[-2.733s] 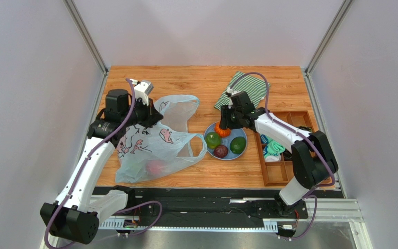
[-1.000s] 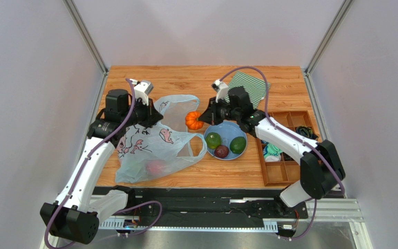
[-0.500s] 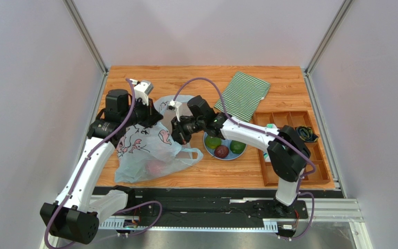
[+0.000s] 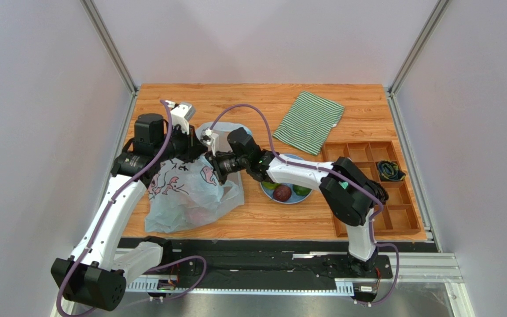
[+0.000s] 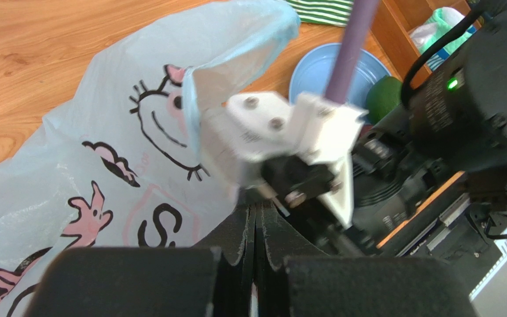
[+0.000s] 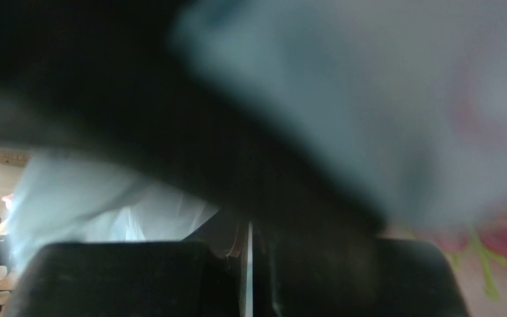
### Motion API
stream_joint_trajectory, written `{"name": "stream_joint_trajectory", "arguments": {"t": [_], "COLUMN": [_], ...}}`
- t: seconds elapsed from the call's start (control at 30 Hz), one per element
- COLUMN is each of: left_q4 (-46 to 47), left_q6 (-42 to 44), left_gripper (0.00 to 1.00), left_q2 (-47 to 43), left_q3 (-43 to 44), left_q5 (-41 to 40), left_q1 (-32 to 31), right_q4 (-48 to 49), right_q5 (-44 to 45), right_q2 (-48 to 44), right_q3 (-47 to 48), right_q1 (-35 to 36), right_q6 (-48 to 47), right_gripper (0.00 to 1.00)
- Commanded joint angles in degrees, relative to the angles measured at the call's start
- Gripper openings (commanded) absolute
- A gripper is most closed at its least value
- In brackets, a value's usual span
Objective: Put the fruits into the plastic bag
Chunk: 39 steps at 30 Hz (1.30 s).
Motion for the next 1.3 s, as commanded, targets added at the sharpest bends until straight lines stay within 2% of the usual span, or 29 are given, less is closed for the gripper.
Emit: {"name": "stream_joint_trajectory", "arguments": {"t": [0.0,0.07,0.13,0.17,0.2,0.3,0.37,0.57,0.73,0.97,1.1,1.17,1.27], "left_q4": [0.41,0.32,0.5,0.5,0.5,0.5,0.5,0.5,1.03,1.47,1.38,1.47,1.47], "left_q6": [0.46,0.55,0.46,0.46,0.46,0.46,0.46,0.37,0.29,0.11,0.2,0.2,0.28], "left_gripper": [0.0,0.0,0.0,0.0,0.0,0.0,0.0,0.0,0.0,0.0,0.0,0.0,0.0], "left_q2": [-0.18,-0.09,-0.27,-0.27,-0.27,-0.36,-0.44,-0.53,-2.2,-2.91,-2.99,-3.08,-2.91], "left_q3": [1.67,1.76,1.67,1.76,1.67,1.76,1.67,1.67,1.32,0.97,1.05,1.05,0.97], "left_q5": [0.92,0.92,0.92,0.92,1.01,1.1,1.1,0.57,-1.18,-2.15,-2.42,-2.59,-2.42], "left_q1": [0.3,0.21,0.3,0.3,0.3,0.3,0.3,0.3,0.3,0.3,0.3,0.3,0.3], "right_q4": [7.04,5.99,5.8,5.37,5.1,4.14,3.17,-1.22,-5.34,-16.6,-18.72,-19.5,-22.49], "right_q5": [0.66,1.01,1.36,1.54,1.89,2.42,3.03,6.63,10.32,22.17,27.28,31.41,35.29], "right_q2": [4.42,5.47,5.66,5.39,5.3,4.34,3.46,-0.57,-8.64,-18.24,-22.37,-24.39,-24.4], "right_q3": [4.08,4.71,4.71,4.62,4.54,4.27,4.27,2.34,-2.4,-6.98,-10.05,-10.67,-9.88], "right_q1": [2.09,2.53,2.53,2.53,2.53,2.54,2.53,1.83,-0.97,-3.7,-6.25,-7.57,-10.03], "right_q6": [4.31,4.31,4.22,4.05,3.52,2.12,1.41,-2.89,-7.45,-16.16,-17.39,-17.84,-16.79], "right_gripper": [0.0,0.01,0.13,0.2,0.33,0.55,0.64,0.73,0.78,0.83,0.84,0.87,0.89]}}
